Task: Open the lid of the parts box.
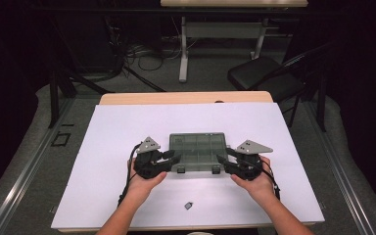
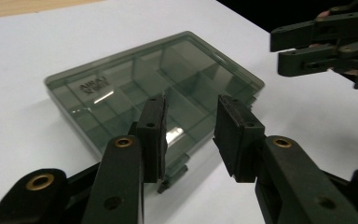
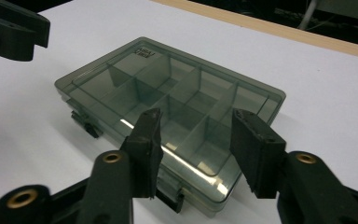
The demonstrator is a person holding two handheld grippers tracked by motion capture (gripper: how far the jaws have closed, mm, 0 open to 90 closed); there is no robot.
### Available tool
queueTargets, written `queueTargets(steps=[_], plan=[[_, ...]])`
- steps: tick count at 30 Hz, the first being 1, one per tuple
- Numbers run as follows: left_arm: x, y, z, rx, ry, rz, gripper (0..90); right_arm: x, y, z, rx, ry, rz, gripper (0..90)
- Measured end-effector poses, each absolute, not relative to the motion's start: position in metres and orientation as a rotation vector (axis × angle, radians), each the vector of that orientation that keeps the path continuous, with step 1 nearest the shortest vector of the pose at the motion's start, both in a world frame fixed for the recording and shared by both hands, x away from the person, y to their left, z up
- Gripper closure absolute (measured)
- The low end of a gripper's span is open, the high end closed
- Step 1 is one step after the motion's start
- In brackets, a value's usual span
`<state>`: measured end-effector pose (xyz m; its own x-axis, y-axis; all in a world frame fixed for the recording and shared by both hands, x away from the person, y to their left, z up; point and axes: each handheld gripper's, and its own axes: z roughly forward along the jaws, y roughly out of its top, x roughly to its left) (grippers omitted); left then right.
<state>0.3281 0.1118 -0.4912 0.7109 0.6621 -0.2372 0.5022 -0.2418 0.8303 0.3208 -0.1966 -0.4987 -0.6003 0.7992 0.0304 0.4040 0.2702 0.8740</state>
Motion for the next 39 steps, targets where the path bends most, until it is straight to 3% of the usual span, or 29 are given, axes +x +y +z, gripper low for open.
queueTargets(steps=[4,8,20,24,28,39], plan=[[0.325,0.108,-0.496,1.939,0.925,0.206,64.4,0.317,-0.199,-0.505,1.110,2.156,1.302,63.8],[0.324,0.108,-0.503,1.943,0.966,0.203,70.9,0.314,-0.201,-0.508,1.144,2.158,1.298,70.6],[0.315,0.108,-0.528,1.977,0.994,0.173,81.3,0.305,-0.196,-0.533,1.151,2.214,1.226,82.0],[0.315,0.107,-0.534,1.996,1.013,0.169,84.9,0.305,-0.195,-0.535,1.134,2.227,1.213,90.0],[0.315,0.106,-0.536,2.008,1.022,0.180,90.0,0.305,-0.195,-0.539,1.128,2.256,1.194,90.0],[0.317,0.101,-0.543,2.049,1.029,0.206,90.0,0.310,-0.196,-0.545,1.157,2.256,1.169,90.0]])
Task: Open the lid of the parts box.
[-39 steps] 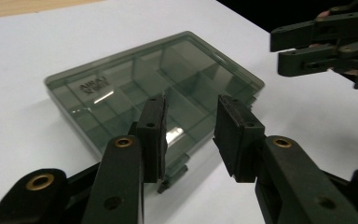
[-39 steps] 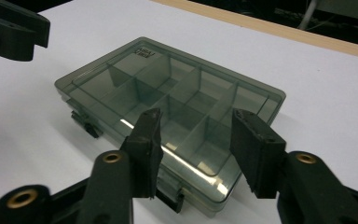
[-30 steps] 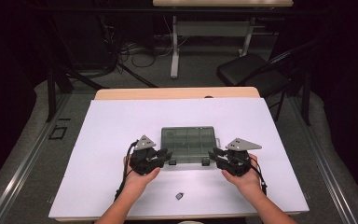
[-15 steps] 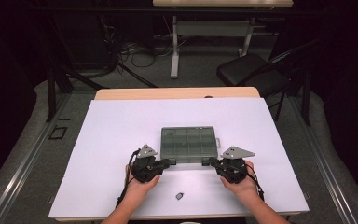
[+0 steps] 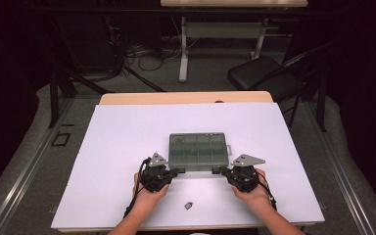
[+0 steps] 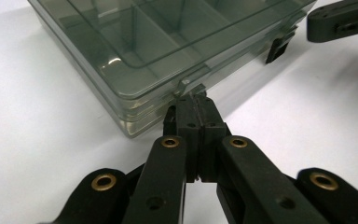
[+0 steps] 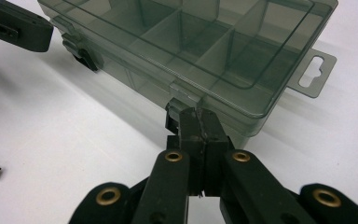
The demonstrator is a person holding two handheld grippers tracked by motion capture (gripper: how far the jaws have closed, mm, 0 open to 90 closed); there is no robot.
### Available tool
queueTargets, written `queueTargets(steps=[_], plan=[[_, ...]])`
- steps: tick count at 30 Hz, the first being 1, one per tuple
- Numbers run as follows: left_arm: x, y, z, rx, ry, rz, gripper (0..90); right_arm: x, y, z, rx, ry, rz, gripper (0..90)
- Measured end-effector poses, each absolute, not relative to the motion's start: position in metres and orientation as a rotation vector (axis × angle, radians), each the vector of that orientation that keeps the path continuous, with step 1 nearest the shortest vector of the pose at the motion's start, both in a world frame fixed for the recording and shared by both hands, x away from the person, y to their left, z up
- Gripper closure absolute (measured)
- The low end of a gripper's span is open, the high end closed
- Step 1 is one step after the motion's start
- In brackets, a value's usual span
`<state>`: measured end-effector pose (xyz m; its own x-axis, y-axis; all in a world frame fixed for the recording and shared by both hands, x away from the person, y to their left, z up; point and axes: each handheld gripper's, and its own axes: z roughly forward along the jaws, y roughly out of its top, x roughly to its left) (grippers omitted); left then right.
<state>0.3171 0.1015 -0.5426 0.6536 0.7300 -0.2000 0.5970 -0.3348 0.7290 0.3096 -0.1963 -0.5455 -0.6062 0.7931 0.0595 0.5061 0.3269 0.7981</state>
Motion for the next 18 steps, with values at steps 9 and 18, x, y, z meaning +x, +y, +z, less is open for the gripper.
queueTargets(steps=[9,18], plan=[[0.3218,0.1020,-0.5467,2.052,1.038,0.221,90.0,0.3121,-0.1956,-0.5484,1.152,2.268,1.156,90.0],[0.3235,0.1020,-0.5481,2.063,1.036,0.225,90.0,0.3128,-0.1950,-0.5499,1.158,2.267,1.149,90.0]])
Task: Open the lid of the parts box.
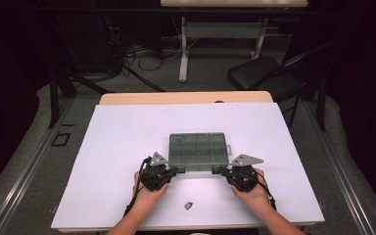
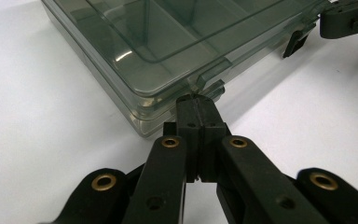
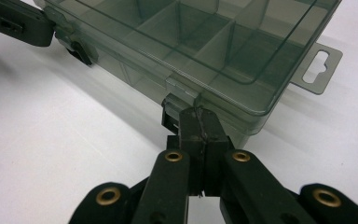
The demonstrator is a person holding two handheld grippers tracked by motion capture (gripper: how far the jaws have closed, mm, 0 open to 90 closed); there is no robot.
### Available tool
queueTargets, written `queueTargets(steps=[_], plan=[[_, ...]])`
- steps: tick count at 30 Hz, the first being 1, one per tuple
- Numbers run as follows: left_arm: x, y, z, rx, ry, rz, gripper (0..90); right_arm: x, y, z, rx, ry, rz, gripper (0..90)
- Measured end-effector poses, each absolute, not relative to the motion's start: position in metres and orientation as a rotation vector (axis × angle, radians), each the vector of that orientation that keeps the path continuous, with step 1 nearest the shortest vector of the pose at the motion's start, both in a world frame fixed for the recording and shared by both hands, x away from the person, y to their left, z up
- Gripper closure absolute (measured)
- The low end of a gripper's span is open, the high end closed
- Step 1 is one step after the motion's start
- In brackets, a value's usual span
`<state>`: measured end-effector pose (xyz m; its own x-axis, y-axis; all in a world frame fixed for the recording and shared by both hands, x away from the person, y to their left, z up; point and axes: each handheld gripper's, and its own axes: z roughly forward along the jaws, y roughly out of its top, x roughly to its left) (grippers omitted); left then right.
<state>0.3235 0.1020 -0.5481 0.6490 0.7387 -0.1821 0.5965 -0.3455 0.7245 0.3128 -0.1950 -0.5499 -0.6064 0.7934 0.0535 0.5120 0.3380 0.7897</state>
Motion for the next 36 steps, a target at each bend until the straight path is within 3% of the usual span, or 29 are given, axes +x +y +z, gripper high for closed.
queueTargets(steps=[36], plan=[[0.3226,0.1046,-0.5419,2.026,1.022,0.243,90.0,0.3128,-0.1973,-0.5454,1.155,2.250,1.196,90.0]])
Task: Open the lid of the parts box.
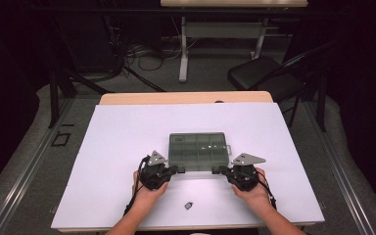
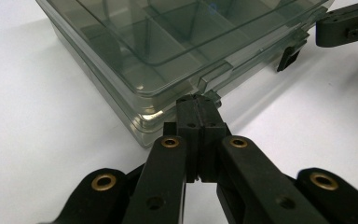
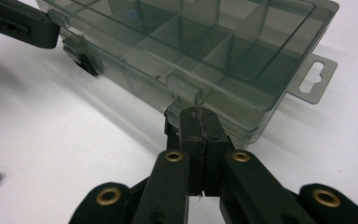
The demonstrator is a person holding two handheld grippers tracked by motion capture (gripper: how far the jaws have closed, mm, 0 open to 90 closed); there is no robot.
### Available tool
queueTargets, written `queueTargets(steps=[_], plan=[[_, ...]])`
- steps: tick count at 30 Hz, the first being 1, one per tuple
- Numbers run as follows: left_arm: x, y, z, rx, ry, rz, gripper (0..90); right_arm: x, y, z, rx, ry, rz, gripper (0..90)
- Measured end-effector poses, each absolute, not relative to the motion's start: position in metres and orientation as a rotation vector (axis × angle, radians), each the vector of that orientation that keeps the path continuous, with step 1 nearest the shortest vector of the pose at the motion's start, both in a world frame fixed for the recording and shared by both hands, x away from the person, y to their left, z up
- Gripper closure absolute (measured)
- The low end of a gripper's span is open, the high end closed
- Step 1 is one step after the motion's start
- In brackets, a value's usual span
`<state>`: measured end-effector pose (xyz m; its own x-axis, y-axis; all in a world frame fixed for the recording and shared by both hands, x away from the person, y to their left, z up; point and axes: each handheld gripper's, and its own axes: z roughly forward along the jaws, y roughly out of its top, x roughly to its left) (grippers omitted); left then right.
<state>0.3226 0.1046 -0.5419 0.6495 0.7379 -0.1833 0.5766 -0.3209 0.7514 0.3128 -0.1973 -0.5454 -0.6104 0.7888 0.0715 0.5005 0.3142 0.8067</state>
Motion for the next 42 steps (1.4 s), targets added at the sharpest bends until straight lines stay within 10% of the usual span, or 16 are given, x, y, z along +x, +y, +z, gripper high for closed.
queueTargets(steps=[42], plan=[[0.334,0.111,-0.516,1.905,1.087,0.336,90.0,0.324,-0.201,-0.518,1.206,2.083,1.279,90.0]])
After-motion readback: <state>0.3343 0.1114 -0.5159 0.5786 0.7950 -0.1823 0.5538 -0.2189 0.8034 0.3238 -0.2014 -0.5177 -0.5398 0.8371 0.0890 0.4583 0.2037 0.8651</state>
